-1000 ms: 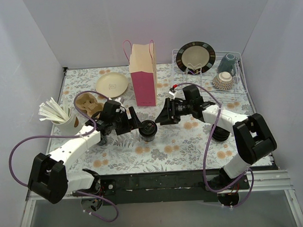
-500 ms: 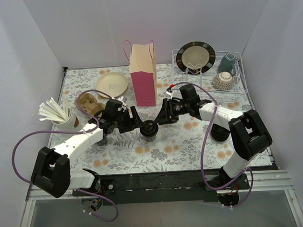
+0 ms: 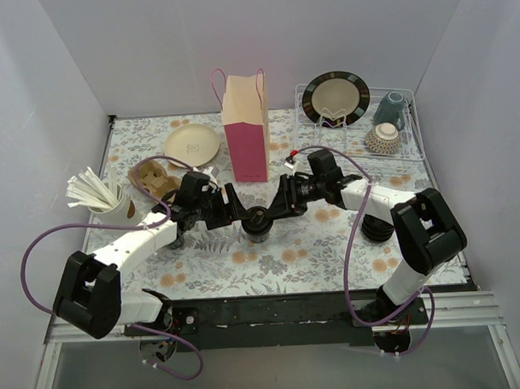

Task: Pack the takeout coffee

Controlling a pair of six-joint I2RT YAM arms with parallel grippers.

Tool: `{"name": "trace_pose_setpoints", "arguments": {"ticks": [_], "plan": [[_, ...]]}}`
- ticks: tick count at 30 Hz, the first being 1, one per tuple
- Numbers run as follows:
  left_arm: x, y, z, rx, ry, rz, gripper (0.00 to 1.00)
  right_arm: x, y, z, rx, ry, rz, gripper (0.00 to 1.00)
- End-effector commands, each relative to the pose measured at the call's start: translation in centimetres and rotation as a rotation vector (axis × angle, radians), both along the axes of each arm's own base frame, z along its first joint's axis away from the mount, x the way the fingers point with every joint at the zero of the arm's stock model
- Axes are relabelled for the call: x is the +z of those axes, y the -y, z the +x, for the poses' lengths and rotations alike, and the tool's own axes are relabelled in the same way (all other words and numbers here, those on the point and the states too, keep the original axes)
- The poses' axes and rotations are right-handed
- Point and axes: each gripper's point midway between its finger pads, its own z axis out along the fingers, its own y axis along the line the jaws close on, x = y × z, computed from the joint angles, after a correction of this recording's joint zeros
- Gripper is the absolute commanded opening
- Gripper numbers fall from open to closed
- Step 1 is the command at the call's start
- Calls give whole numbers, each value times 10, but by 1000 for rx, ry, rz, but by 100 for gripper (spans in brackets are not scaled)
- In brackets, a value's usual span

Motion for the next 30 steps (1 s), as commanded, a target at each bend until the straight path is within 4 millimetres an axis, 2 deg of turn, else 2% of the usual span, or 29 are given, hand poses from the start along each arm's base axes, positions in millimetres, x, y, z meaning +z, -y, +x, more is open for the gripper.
{"name": "trace_pose_setpoints", "arguments": {"ticks": [1,13,18,30], "plan": [[-7,-4,-14,-19,-33,-1,70,8,0,-5,15,44,19,54],[24,14,-20,-116,6,-110,90,12,0,-5,23,55,23,54],[29,22,-25,-155,17,-168,90,12,-1,-5,28,51,24,52],[7,26,-23,-185,7,-169,82,8,0,-6,33,46,20,50]]}}
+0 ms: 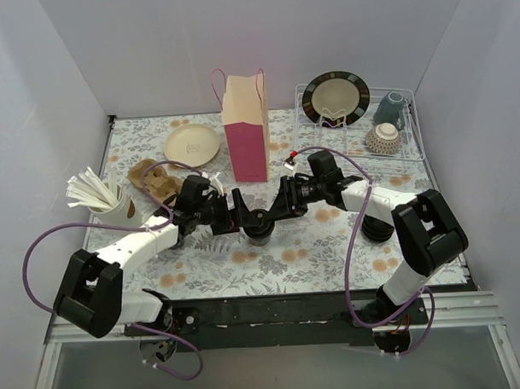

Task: Pack the takeout coffee

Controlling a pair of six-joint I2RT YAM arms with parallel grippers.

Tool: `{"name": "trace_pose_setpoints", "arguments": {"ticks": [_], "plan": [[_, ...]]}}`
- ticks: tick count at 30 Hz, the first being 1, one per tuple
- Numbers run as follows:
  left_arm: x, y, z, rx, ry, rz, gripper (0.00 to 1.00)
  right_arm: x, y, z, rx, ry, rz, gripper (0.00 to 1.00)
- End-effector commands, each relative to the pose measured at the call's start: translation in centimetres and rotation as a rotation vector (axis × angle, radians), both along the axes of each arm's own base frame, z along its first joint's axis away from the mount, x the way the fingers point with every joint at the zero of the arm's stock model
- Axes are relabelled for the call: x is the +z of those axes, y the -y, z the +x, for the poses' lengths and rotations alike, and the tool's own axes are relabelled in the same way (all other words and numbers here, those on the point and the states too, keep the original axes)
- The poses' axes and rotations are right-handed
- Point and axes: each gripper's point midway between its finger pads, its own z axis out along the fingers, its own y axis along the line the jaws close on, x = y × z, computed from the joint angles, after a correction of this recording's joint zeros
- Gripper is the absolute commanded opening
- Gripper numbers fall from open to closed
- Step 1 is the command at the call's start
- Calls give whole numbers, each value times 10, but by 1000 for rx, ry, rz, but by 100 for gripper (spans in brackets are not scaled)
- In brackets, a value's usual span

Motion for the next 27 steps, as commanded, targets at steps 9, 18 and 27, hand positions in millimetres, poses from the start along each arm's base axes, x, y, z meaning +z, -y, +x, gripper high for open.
{"name": "trace_pose_setpoints", "arguments": {"ticks": [9,18,27], "plan": [[-5,9,6,-30,15,-46,74,1,1,-7,41,34,13,48],[-23,1,-1,-6,-23,-5,66,-6,3,-10,41,24,8,47],[-46,-6,-6,0,-84,55,57,6,2,-8,27,29,35,48]]}}
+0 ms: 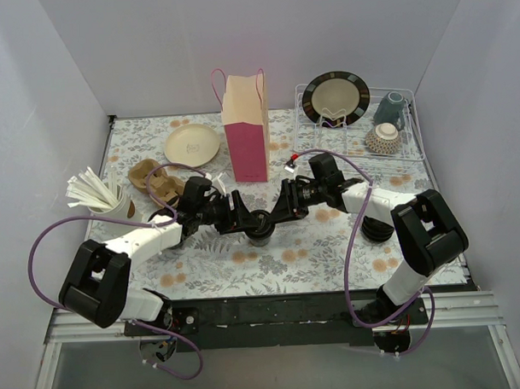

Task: Pack the takeout coffee

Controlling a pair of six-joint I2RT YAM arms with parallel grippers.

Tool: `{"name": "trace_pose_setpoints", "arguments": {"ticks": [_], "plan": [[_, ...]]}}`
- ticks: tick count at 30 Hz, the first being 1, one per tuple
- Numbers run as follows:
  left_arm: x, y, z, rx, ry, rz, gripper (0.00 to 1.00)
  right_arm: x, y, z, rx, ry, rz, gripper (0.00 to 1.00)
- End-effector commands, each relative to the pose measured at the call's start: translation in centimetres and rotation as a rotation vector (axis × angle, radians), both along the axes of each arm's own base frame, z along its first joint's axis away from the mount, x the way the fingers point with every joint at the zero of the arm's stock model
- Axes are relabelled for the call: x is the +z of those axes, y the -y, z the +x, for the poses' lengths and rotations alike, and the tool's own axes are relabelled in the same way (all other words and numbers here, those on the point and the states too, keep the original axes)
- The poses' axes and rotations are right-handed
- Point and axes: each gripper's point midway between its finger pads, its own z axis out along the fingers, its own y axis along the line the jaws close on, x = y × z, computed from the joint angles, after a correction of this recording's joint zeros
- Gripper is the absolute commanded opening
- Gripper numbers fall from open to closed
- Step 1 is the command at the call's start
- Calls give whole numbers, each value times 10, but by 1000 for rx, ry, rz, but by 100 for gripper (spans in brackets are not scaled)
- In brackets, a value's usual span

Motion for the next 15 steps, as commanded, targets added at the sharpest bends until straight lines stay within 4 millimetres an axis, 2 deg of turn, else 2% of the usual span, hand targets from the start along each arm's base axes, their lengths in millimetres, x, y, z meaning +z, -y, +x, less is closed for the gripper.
{"name": "trace_pose_setpoints", "arguments": {"ticks": [1,6,9,15], "plan": [[-34,-15,-10,19,-77,101,55,14,0,0,-2,32,29,50],[-37,-15,-11,15,-90,104,54,27,4,8,-28,52,50,52],[-40,-15,-12,14,-100,108,54,29,10,8,-37,53,55,52],[-43,-16,-14,6,-112,113,53,20,21,-4,-33,34,65,49]]}}
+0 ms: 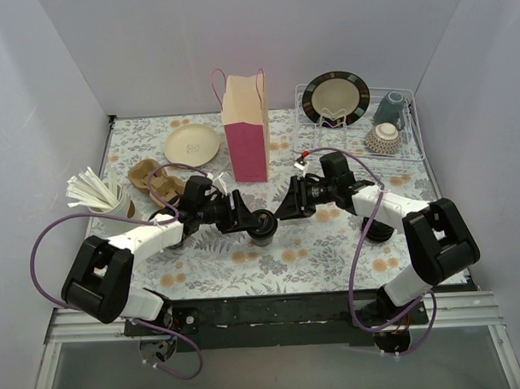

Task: Pack the takeout coffee

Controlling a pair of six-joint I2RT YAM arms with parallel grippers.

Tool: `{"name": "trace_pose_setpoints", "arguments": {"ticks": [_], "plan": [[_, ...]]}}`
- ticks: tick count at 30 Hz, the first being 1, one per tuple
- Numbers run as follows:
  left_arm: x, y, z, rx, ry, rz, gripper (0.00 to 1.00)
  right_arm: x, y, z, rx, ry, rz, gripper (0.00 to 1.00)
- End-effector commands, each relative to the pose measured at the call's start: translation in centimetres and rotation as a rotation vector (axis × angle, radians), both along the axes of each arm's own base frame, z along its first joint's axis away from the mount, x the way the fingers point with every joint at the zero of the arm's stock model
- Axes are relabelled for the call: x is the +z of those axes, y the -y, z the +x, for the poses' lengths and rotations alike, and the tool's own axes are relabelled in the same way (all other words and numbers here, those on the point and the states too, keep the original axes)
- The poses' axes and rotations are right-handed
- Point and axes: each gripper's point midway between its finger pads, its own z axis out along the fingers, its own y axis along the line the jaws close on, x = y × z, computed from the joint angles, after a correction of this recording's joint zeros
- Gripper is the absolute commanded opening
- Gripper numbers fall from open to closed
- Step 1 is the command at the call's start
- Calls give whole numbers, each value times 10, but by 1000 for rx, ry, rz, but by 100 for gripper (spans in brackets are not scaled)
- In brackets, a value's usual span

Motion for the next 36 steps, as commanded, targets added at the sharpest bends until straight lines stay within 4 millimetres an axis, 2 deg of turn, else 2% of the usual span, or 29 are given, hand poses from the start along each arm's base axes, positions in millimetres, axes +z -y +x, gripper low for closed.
{"name": "trace_pose_setpoints", "arguments": {"ticks": [1,3,7,11,19,23,26,32,36], "plan": [[-43,-20,-16,20,-103,142,53,3,5,-10,22,16,36,47],[-44,-20,-17,17,-110,142,53,0,6,-12,28,12,38,44],[-47,-20,-17,14,-118,147,52,-2,4,-12,37,12,43,43],[-53,-21,-20,10,-137,155,52,-13,5,-10,34,-3,21,41],[-65,-25,-27,8,-173,177,50,-39,15,-13,-28,-34,-56,28],[-69,-26,-28,10,-178,179,49,-47,20,-14,-57,-42,-91,17],[-72,-27,-29,13,-182,188,49,-53,23,-15,-82,-50,-108,14],[-76,-27,-29,8,-190,194,48,-64,29,-17,-122,-70,-146,10],[-78,-28,-29,4,-190,200,48,-61,28,-13,-128,-64,-149,11]]}}
